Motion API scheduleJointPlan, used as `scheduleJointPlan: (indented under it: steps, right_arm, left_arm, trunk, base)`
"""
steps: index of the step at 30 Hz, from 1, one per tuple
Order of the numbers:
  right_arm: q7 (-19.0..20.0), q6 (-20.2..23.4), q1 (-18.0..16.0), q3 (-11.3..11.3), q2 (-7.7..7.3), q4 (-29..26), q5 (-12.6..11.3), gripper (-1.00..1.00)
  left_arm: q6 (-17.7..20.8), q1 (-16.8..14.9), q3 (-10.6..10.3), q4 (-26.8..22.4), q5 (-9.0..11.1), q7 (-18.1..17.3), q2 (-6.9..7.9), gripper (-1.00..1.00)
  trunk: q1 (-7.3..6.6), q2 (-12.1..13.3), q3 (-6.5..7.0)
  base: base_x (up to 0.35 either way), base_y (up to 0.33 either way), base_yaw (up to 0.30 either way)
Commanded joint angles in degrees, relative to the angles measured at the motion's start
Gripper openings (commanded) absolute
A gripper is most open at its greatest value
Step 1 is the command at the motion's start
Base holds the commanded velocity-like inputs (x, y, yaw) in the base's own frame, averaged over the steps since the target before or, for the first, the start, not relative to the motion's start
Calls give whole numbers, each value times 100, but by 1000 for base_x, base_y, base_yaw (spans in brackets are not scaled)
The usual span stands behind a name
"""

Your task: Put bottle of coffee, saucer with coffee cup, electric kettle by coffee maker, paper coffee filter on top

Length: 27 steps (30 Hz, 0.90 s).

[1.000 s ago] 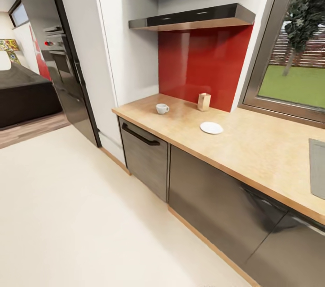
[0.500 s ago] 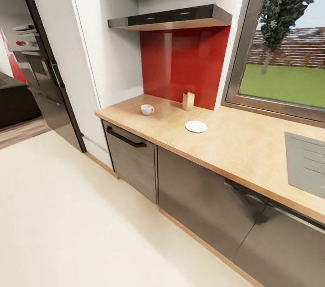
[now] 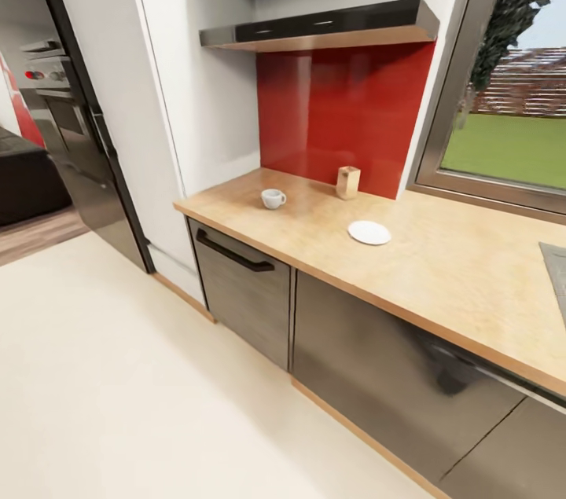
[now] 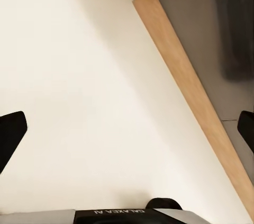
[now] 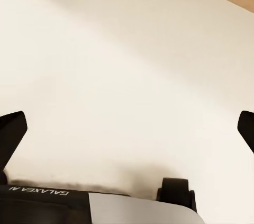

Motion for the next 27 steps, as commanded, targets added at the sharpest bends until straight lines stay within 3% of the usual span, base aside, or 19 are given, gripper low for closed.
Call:
scheduleJointPlan:
  steps: [1,7,27]
  right_arm:
    - [34,-27,-6,-48,3,1,61,100]
    - [33,-31,-6,-48,3,1,61,100]
    - [25,-33,-6,-22,3,1,61,100]
  left_arm:
    - [-30,-3,-48,1,37,-5,1,100]
    - [-30,-3,-50,1,37,-5,1,100]
    - [-30,-3,-50,1,37,-5,1,100]
  trunk:
    - [2,-3,-5]
    - [2,-3,-5]
    - [2,-3,-5]
  base:
    - [250,253,-32]
    - [143,145,-178]
    - [18,26,-252]
